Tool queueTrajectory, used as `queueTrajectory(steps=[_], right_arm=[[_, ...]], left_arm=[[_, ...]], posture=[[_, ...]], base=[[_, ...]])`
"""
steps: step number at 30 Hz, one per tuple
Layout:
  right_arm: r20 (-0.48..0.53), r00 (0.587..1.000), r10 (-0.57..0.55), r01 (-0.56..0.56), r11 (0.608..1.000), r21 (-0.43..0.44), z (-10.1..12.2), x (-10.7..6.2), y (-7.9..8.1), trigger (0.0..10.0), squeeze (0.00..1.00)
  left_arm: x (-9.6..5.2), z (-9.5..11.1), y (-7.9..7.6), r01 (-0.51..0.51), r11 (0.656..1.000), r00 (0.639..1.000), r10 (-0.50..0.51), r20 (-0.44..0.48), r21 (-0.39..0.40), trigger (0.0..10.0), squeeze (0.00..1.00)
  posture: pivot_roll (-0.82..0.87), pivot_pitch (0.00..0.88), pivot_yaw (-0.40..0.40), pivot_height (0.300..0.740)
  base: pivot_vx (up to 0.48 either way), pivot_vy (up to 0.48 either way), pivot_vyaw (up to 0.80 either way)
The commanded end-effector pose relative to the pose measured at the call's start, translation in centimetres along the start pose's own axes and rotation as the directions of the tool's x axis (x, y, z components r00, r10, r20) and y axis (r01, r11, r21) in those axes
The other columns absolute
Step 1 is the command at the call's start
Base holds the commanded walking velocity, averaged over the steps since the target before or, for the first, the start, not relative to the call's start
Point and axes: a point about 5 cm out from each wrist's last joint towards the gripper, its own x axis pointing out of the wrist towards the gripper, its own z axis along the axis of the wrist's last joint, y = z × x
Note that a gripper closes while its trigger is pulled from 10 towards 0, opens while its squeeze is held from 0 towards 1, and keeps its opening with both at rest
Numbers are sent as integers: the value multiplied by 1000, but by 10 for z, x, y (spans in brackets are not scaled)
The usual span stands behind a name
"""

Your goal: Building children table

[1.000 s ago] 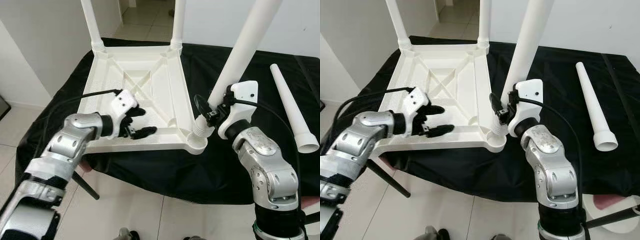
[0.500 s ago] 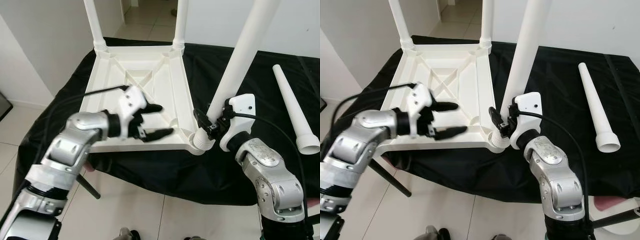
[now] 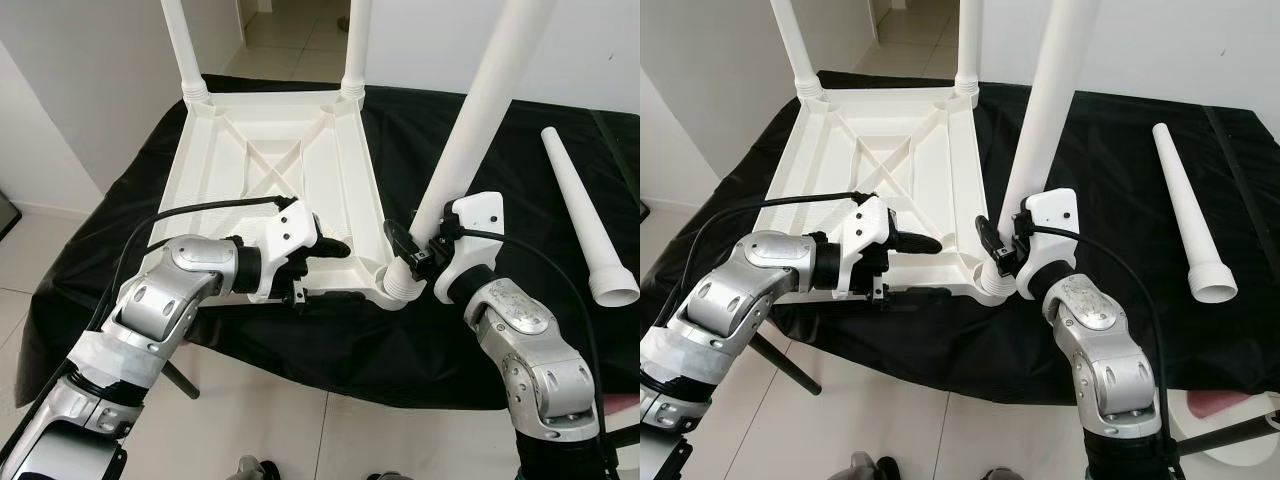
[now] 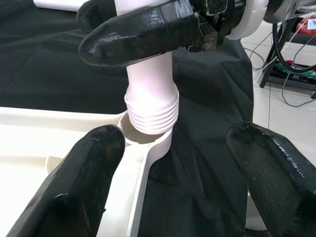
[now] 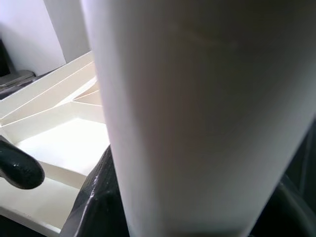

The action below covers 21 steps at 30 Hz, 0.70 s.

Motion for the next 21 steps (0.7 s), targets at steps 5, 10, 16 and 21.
queueTrajectory(steps=[5, 10, 16, 21], right_arm=[[-37, 997, 69, -68, 997, 27, -12, 2, 6, 10000, 0], [-54, 995, 87, -86, 996, 16, -19, 5, 8, 10000, 0], [-64, 993, 99, -99, 995, 11, -24, 8, 8, 10000, 0], [-72, 992, 107, -108, 994, -1, -28, 13, 4, 10000, 0]], left_arm=[[-2, -3, -2, -6, 1000, 1000, 6, -17, -12, 10000, 0], [-3, -1, -3, 0, 1000, 1000, 0, -13, -10, 10000, 0], [-3, 1, -2, 1, 1000, 1000, -1, -10, -9, 10000, 0], [-4, 1, -2, -1, 1000, 1000, 1, -11, -7, 10000, 0]], posture=[[-152, 139, 81, 740], [-152, 140, 81, 740], [-146, 138, 85, 740], [-144, 135, 86, 740]], base=[[0, 0, 0], [0, 0, 0], [0, 0, 0], [0, 0, 0]])
